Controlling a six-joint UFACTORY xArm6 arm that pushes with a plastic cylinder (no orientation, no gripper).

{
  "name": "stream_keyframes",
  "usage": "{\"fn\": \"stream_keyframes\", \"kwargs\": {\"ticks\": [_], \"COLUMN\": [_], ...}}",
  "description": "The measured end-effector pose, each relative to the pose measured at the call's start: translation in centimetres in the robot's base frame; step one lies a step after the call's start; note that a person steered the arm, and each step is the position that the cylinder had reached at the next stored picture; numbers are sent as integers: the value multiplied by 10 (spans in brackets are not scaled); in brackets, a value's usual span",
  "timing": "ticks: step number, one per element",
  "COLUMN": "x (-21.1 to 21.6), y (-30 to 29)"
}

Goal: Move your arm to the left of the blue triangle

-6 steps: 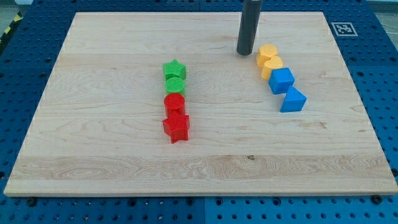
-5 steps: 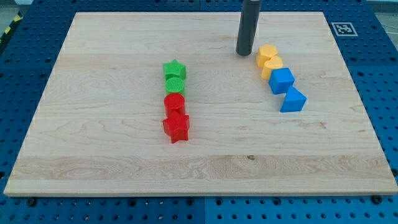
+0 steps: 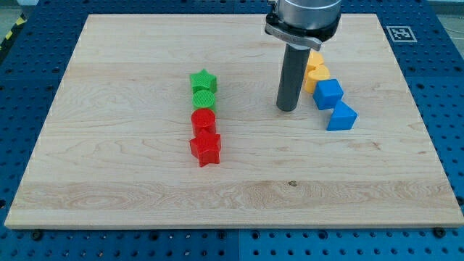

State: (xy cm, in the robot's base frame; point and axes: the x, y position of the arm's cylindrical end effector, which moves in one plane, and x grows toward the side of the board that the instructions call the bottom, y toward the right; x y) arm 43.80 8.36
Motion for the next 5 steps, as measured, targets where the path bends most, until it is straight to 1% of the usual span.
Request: {"fn": "stream_keyframes", "kwargs": {"ticks": [4,5], "x": [51,55], "y": [2,2]}}
